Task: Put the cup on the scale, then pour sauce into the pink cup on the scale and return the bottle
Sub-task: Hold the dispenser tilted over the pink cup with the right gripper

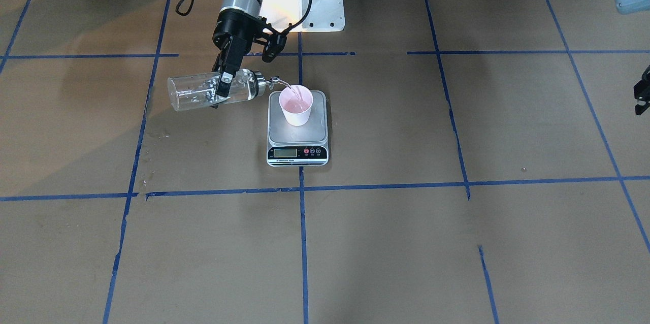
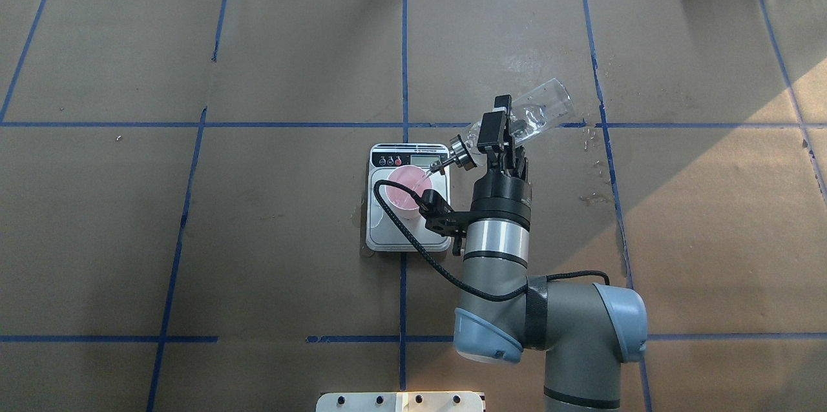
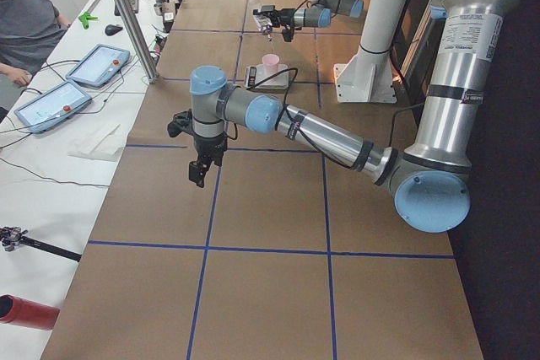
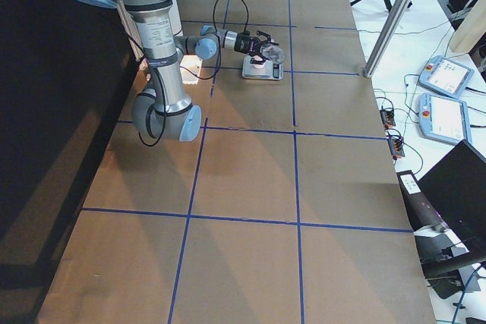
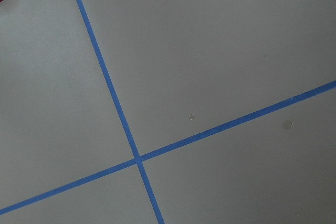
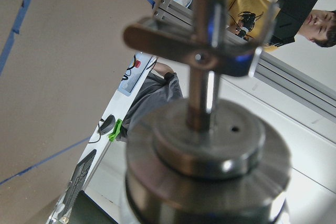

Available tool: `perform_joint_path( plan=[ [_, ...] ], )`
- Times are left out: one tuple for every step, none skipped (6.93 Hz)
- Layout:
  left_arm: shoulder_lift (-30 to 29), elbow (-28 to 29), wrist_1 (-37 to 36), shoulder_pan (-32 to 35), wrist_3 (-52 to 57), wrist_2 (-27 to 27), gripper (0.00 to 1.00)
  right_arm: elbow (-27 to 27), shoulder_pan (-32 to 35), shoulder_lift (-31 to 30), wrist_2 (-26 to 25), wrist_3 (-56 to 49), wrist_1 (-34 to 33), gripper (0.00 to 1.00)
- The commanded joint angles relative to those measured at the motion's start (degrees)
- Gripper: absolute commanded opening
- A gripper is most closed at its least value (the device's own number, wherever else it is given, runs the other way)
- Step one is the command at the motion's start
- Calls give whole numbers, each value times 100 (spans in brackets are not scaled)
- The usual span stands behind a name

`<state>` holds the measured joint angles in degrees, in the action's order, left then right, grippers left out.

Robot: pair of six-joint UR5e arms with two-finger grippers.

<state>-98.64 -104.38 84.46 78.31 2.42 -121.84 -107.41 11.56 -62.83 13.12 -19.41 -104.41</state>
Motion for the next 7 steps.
perform_joint_path(
  plan=[
    [2, 14, 0, 0, -5, -15, 100, -8, 92, 77, -99, -747, 0, 0],
    [2, 14, 0, 9, -5, -15, 100, 1, 92, 78, -99, -766, 9, 0],
    [-6, 6, 0, 9, -5, -15, 100, 1, 92, 78, -81, -697, 35, 0],
    [-6, -3, 0, 9, -5, -15, 100, 10, 92, 78, -38, -478, 61, 0],
    [-6, -3, 0, 9, -14, -24, 100, 71, 83, 69, 24, 133, 61, 0],
    [-6, -12, 0, 26, -14, -24, 100, 158, 66, 69, 120, 739, 70, 0],
    [-6, -21, 0, 35, -14, -33, 100, 220, 14, 60, 208, 1372, 62, 0]
  ],
)
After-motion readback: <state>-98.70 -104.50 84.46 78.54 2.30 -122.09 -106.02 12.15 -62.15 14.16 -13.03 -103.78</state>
